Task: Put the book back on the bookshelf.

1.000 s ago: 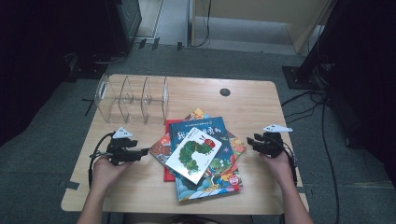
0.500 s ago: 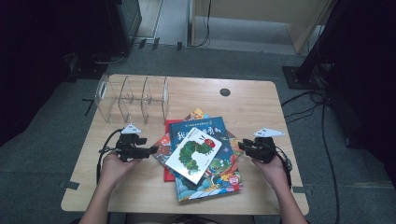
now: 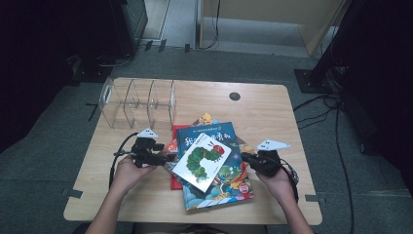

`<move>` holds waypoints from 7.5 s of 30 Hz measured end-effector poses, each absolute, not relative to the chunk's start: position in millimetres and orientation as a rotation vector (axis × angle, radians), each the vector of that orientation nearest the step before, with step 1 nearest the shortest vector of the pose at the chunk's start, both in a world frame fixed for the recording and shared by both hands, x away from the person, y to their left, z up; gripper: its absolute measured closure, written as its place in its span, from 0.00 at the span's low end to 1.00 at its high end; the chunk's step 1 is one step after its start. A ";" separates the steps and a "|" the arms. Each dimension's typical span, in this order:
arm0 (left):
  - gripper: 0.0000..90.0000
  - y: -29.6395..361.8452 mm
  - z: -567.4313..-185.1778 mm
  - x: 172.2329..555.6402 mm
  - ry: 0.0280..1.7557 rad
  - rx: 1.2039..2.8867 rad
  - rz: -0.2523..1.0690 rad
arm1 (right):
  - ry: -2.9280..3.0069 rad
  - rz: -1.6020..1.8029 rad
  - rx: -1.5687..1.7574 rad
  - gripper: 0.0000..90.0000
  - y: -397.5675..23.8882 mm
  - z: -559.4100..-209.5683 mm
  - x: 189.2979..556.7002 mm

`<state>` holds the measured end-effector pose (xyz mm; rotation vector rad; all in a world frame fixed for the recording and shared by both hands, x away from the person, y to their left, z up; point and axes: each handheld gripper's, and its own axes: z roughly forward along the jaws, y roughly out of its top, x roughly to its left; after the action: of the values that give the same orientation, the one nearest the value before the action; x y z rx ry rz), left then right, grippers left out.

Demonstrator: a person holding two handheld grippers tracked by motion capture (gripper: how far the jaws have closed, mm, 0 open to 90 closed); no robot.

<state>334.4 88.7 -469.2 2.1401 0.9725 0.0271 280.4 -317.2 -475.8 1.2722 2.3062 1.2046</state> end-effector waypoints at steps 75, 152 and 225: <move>0.40 52.9 -474.9 340.6 1.159 2.162 -0.120 | 2.509 1.225 1.004 1.00 -225.7 -492.5 286.5; 0.87 -10.0 -380.4 366.6 0.876 2.571 -0.162 | 2.513 1.194 0.838 0.49 -204.5 -494.1 277.8; 0.87 101.1 -271.4 484.2 1.265 2.483 0.046 | 2.523 1.184 0.837 0.37 -204.6 -494.9 277.5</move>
<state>484.2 101.1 -271.4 2.4830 1.2649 0.0458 277.5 -204.6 -494.9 0.8370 2.5234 1.1843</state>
